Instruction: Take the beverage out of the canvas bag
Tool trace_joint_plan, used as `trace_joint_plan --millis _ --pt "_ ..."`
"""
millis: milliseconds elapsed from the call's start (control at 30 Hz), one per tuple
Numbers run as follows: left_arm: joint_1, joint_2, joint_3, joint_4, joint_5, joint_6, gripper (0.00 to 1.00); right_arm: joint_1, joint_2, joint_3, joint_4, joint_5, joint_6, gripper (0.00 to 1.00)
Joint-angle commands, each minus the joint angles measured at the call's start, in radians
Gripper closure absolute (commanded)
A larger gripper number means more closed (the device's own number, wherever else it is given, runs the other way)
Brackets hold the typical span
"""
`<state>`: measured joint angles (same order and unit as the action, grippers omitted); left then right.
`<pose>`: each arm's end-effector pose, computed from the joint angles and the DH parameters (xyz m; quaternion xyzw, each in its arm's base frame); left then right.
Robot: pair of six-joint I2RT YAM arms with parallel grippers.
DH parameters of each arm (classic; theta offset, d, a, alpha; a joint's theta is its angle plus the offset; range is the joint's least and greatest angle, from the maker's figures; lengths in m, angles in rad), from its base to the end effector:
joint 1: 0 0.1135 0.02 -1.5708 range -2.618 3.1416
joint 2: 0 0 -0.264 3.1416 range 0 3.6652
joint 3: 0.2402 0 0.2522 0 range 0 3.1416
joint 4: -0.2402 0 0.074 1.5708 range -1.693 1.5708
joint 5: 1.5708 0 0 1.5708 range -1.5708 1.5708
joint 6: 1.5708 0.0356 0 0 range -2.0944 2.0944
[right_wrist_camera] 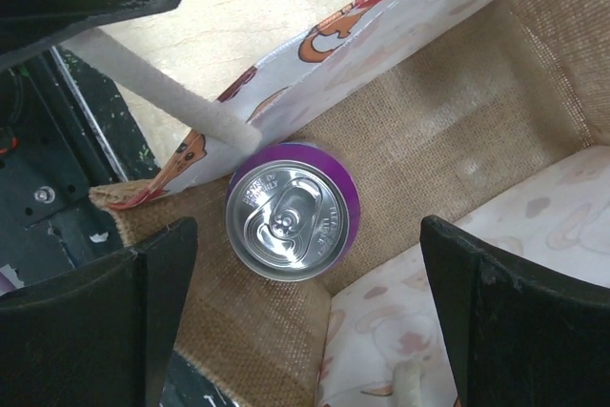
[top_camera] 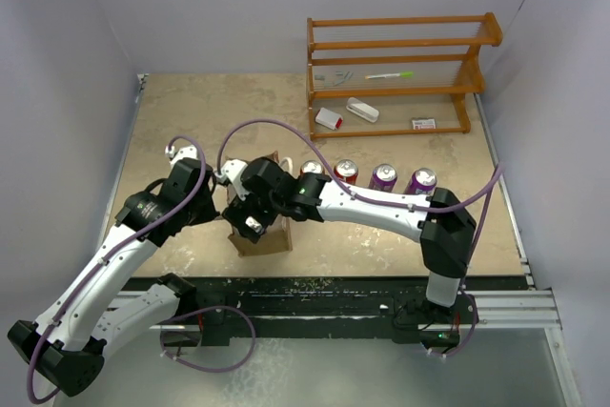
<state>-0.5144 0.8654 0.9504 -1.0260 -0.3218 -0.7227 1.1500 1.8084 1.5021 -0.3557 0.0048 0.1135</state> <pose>0.1373 -0.0646 0.3080 -0.1469 0.9283 -0.0532 0.3374 0.1718 0.3835 0.2861 -0.4442 0.7811 0.2575 0.3555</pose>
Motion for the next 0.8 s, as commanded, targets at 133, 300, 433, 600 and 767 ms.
trace_joint_plan --millis 133,300,433,600,767 --pt "-0.01 -0.009 -0.006 0.015 -0.013 -0.011 1.0 0.007 0.049 -0.011 -0.041 0.004 -0.025 0.0" --pt "-0.011 -0.007 -0.007 0.015 -0.013 -0.012 1.0 0.007 0.052 -0.023 -0.054 0.055 -0.022 0.0" --pt "-0.012 -0.004 -0.006 0.015 -0.013 -0.012 1.0 0.008 0.052 -0.032 -0.058 0.055 -0.01 0.01" --pt "-0.012 -0.008 -0.007 0.017 -0.014 -0.012 1.0 0.008 0.065 -0.041 -0.032 0.067 -0.006 0.04" --pt "-0.012 -0.007 -0.007 0.017 -0.014 -0.012 1.0 0.007 0.09 -0.044 -0.016 0.069 -0.016 0.07"
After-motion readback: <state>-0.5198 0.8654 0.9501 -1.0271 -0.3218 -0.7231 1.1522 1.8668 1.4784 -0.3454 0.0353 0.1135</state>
